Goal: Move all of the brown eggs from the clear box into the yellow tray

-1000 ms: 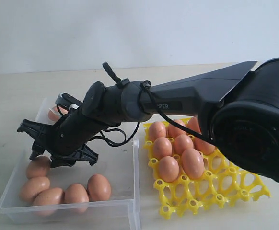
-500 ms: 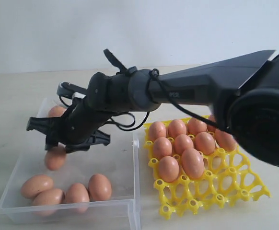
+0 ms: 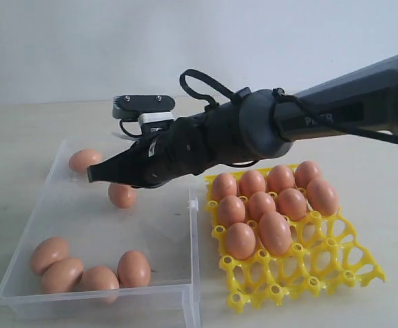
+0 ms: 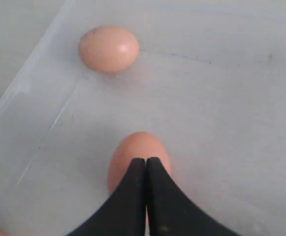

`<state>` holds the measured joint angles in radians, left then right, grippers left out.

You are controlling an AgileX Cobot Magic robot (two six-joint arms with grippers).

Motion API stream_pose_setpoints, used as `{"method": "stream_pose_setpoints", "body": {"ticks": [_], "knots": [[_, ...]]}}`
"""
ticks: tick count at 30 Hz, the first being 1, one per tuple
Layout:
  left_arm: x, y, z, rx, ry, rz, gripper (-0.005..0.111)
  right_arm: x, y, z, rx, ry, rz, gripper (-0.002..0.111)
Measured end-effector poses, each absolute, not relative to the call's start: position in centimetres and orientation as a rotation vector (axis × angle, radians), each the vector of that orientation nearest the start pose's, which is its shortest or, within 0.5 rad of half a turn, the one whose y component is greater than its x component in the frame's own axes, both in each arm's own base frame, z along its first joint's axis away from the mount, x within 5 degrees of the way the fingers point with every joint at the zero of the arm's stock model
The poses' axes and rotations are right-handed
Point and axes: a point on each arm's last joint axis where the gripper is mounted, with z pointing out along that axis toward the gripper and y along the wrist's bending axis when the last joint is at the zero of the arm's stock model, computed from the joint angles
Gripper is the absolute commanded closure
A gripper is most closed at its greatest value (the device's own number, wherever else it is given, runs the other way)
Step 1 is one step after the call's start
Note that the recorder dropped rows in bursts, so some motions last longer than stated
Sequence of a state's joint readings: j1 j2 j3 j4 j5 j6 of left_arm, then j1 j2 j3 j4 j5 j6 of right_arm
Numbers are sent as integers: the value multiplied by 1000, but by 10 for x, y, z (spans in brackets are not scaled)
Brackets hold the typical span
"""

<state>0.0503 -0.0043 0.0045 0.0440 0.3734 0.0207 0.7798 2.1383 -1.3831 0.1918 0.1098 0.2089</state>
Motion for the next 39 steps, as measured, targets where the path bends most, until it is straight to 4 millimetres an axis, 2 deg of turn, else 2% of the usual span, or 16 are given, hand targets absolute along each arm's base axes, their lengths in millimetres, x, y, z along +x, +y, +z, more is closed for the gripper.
{"method": "stream_pose_setpoints", "body": {"ticks": [2, 4, 6, 8, 10, 12, 15, 17, 20, 23, 27, 31, 35, 37, 39], "knots": [[52, 4, 178, -1, 1858, 93, 107, 324, 324, 138, -516, 2389, 565, 108], [52, 4, 178, -1, 1858, 93, 107, 324, 325, 146, -612, 2382, 533, 108], [52, 4, 178, -1, 1858, 93, 107, 326, 328, 161, -756, 2363, 485, 108], [52, 4, 178, -1, 1858, 93, 107, 328, 332, 180, -855, 2383, 456, 103], [52, 4, 178, -1, 1858, 93, 107, 331, 335, 198, -911, 2417, 445, 93], [52, 4, 178, -1, 1858, 93, 107, 334, 336, 208, -913, 2449, 446, 77], [52, 4, 178, -1, 1858, 93, 107, 342, 338, 215, -786, 2528, 479, 56], [52, 4, 178, -1, 1858, 93, 107, 347, 339, 212, -645, 2603, 514, 49], [52, 4, 178, -1, 1858, 93, 107, 353, 340, 192, -422, 2730, 564, 49], [52, 4, 178, -1, 1858, 93, 107, 355, 341, 168, -346, 2809, 556, 49], [52, 4, 178, -1, 1858, 93, 107, 356, 343, 149, -312, 2844, 555, 49], [52, 4, 178, -1, 1858, 93, 107, 359, 348, 153, -490, 2744, 551, 49], [52, 4, 178, -1, 1858, 93, 107, 362, 353, 163, -866, 2569, 467, 49], [52, 4, 178, -1, 1858, 93, 107, 362, 356, 167, -893, 2559, 456, 49], [52, 4, 178, -1, 1858, 93, 107, 363, 359, 172, -786, 2593, 499, 49]]}}
